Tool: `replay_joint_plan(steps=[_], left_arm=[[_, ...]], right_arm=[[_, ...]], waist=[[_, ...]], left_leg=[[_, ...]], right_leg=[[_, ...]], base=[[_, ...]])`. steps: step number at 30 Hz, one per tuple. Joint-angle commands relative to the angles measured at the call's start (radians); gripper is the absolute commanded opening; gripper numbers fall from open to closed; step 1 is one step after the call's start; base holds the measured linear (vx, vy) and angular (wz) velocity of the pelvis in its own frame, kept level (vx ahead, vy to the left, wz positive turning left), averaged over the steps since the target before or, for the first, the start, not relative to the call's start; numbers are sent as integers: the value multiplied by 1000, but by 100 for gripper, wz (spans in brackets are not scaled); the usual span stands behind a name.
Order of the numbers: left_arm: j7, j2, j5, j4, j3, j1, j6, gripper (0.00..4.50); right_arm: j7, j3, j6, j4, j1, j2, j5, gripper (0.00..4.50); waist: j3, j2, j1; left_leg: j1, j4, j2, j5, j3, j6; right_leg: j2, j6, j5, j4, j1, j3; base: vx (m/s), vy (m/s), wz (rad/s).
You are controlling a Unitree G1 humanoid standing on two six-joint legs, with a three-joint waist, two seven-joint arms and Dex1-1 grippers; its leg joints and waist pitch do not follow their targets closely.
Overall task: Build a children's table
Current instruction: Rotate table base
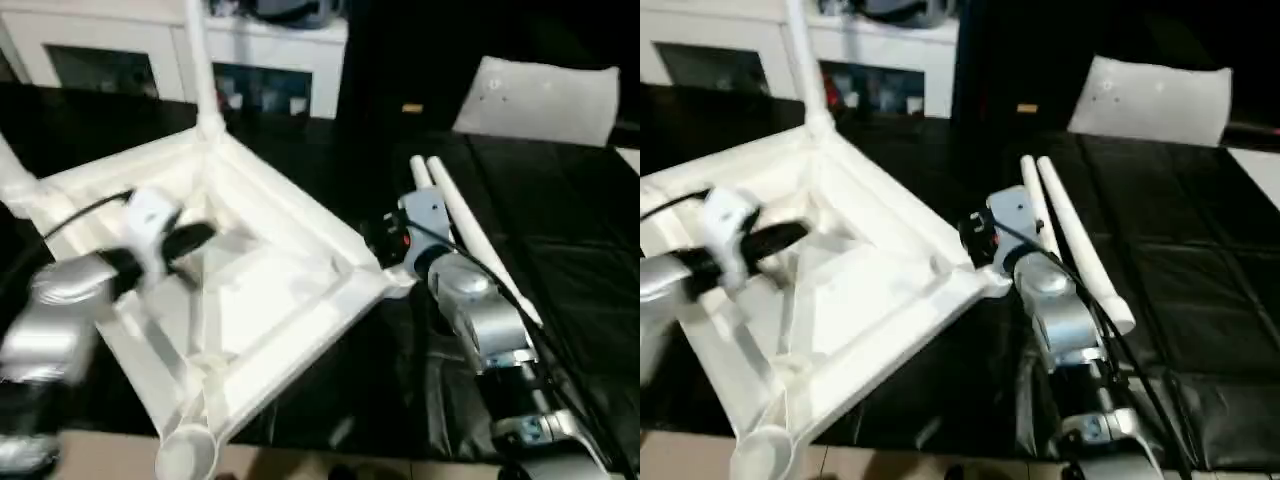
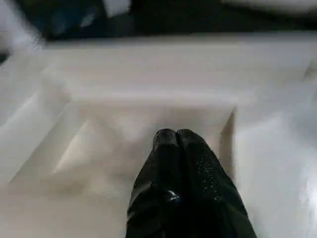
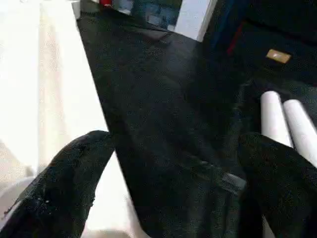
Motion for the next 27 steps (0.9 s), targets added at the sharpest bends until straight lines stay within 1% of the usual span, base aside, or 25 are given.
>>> replay_joint_plan(steps=[1, 2, 3, 4, 5, 6, 7, 8, 9, 10, 11, 12, 13, 16, 18, 19, 20, 21, 22, 24, 25, 26, 27], left_arm=[[62, 56, 69, -51, 77, 25, 95, 3], [106, 108, 121, -74, 109, 63, 131, 3], [106, 108, 121, -74, 109, 63, 131, 3], [123, 132, 144, -80, 122, 85, 137, 3], [135, 154, 156, -90, 132, 107, 156, 3], [137, 157, 155, -95, 134, 113, 164, 3], [141, 165, 148, -109, 140, 129, 190, 3], [148, 165, 142, -128, 139, 150, 225, 3], [151, 164, 146, -135, 132, 162, 238, 3], [156, 163, 153, -151, 125, 177, 259, 3], [159, 164, 164, -167, 113, 193, 281, 3], [154, 160, 164, -186, 106, 205, 309, 3], [151, 156, 162, -197, 103, 211, 326, 3], [122, 143, 131, -229, 90, 226, 380, 3], [104, 125, 93, -258, 79, 234, 431, 3], [108, 114, 82, -260, 78, 227, 441, 3], [111, 107, 76, -261, 78, 222, 447, 3], [115, 98, 71, -259, 77, 213, 454, 3], [116, 93, 69, -259, 75, 208, 459, 3], [120, 67, 62, -219, 73, 175, 455, 3], [120, 64, 62, -211, 72, 170, 452, 3], [124, 52, 63, -180, 68, 148, 441, 3], [128, 47, 65, -166, 67, 138, 434, 3]], right_arm=[[-12, -9, -17, 23, -20, -22, -14, 450], [-15, -7, -30, 51, -33, -35, -23, 450], [-15, -7, -30, 51, -33, -35, -23, 450], [-15, 0, -38, 67, -40, -44, -33, 450], [-12, 8, -43, 84, -47, -53, -44, 450], [-11, 10, -44, 89, -48, -55, -46, 450], [-7, 15, -45, 102, -53, -60, -52, 450], [-3, 24, -51, 118, -58, -68, -63, 450], [-2, 31, -58, 127, -61, -73, -73, 450], [0, 40, -67, 139, -64, -80, -84, 450], [-2, 50, -70, 152, -66, -90, -97, 450], [3, 59, -72, 165, -67, -102, -106, 450], [7, 64, -73, 174, -68, -109, -111, 450], [46, 78, -72, 186, -65, -131, -114, 450], [98, 89, -63, 183, -57, -153, -112, 450], [124, 93, -59, 175, -53, -161, -105, 450], [140, 96, -57, 171, -51, -165, -101, 450], [162, 99, -53, 163, -47, -171, -93, 450], [176, 102, -50, 158, -45, -175, -87, 450], [252, 126, -34, 113, -25, -196, -70, 450], [263, 130, -31, 106, -21, -199, -68, 450], [312, 146, -14, 74, -7, -212, -58, 450], [330, 150, -7, 62, -2, -216, -52, 450]], waist=[[-59, 28, -2], [-59, 28, -4], [-58, 22, -6], [-56, 22, -9], [-57, 19, -8], [-56, 24, -7], [-56, 25, -7], [-56, 24, -5], [-57, 25, -3], [-58, 30, 1], [-59, 31, 2], [-61, 32, 5], [-61, 30, 5], [-62, 29, 7], [-60, 28, 5], [-58, 29, 5], [-56, 29, 6], [-56, 27, 5], [-57, 28, 7], [-56, 30, 9], [-54, 33, 9], [-56, 31, 13], [-53, 33, 14]], left_leg=[[-1, -69, 49, -197, -21, 23], [6, -64, 46, -209, -21, 23], [3, -65, 44, -209, -21, 27], [1, -65, 42, -216, -21, 35], [6, -64, 44, -218, -22, 39], [5, -66, 47, -213, -24, 43], [6, -66, 49, -217, -24, 43], [5, -68, 53, -224, -25, 41], [3, -69, 55, -219, -27, 41], [5, -69, 55, -212, -25, 42], [2, -70, 56, -203, -25, 39], [4, -68, 55, -195, -22, 41], [2, -68, 54, -187, -22, 41], [-4, -67, 51, -170, -21, 47], [-7, -66, 50, -180, -22, 57], [-6, -64, 49, -185, -21, 59], [-3, -62, 47, -197, -20, 65], [-4, -62, 46, -199, -20, 67], [-2, -61, 45, -200, -21, 70], [0, -61, 47, -209, -23, 72], [0, -62, 45, -212, -23, 76], [6, -61, 49, -217, -24, 73], [6, -62, 45, -229, -23, 79]], right_leg=[[-90, -28, -510, -96, 53, 67], [-87, -20, -519, -99, 46, 64], [-84, -18, -520, -101, 48, 63], [-82, -13, -529, -103, 47, 62], [-85, -16, -530, -105, 44, 63], [-86, -34, -501, -98, 43, 66], [-86, -41, -495, -97, 41, 66], [-88, -55, -478, -93, 42, 66], [-91, -62, -464, -90, 45, 67], [-90, -71, -438, -89, 42, 70], [-90, -88, -406, -83, 45, 72], [-90, -95, -384, -82, 45, 75], [-90, -101, -372, -80, 47, 75], [-89, -112, -345, -76, 54, 74], [-89, -107, -376, -82, 56, 72], [-89, -103, -389, -83, 55, 71], [-89, -95, -425, -91, 51, 69], [-88, -89, -440, -93, 53, 68], [-88, -79, -462, -96, 52, 66], [-87, -65, -482, -100, 49, 64], [-84, -58, -488, -105, 50, 62], [-85, -59, -479, -103, 45, 63], [-80, -54, -489, -108, 46, 61]], base=[[0, 0, 0], [0, 0, 0], [0, 0, 0], [0, 0, 0], [0, 0, 0], [0, 0, 0], [0, 0, 0], [0, 0, 0], [0, 0, 0], [0, 0, 0], [0, 0, 0], [0, 0, 0], [0, 0, 0], [0, 0, 0], [0, 0, 0], [0, 0, 0], [0, 0, 0], [0, 0, 0], [0, 0, 0], [0, 0, 0], [0, 0, 0], [0, 0, 0], [0, 0, 0]])
